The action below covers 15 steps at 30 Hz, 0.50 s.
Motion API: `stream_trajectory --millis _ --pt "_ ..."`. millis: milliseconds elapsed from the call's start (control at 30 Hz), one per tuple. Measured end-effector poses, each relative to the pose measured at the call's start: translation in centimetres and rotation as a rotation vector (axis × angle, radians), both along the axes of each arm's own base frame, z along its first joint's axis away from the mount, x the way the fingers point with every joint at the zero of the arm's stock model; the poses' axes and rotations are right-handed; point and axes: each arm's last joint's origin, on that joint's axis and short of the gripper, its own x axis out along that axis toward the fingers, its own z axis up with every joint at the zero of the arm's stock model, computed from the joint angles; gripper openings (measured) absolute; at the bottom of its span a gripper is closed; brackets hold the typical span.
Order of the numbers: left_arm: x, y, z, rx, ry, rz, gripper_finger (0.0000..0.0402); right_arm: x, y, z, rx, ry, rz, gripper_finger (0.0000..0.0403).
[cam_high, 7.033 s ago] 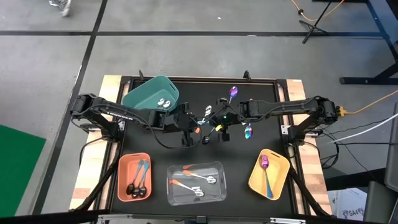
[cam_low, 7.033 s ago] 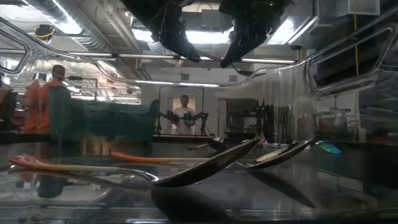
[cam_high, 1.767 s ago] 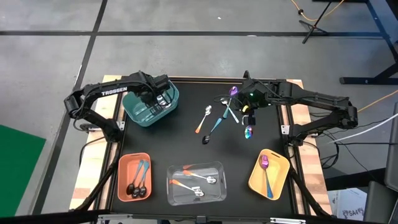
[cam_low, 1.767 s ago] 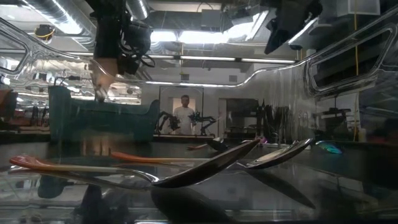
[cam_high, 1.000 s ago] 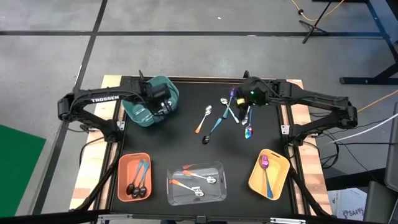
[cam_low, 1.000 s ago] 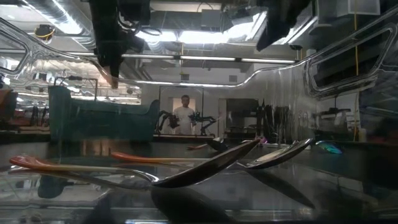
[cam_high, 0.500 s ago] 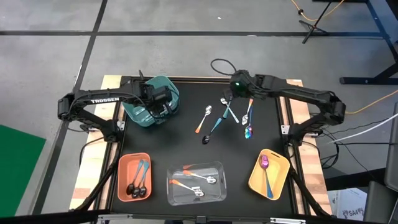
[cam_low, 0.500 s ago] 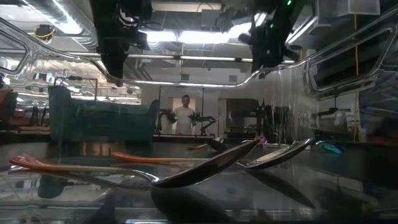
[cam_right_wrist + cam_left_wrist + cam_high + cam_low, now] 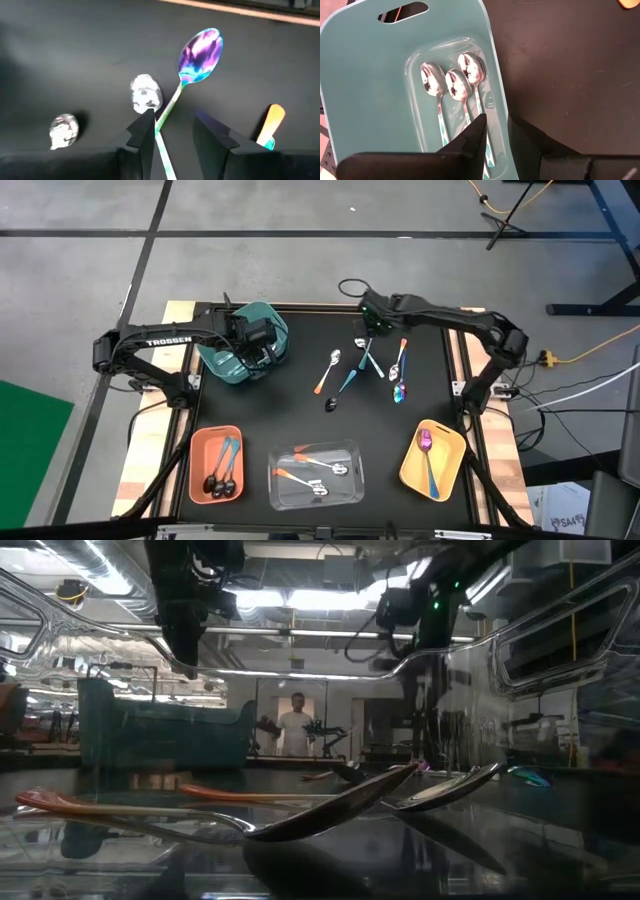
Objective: Sort silverware by color (type)
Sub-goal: Put the purple spoon into the yellow bin
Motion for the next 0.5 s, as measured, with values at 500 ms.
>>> stream_trajectory --millis 500 --pt "0.0 0.0 0.0 0.001 -0.002 0.0 0.0073 0.8 -1.9 -4.6 0.145 0.048 -0.052 0.0117"
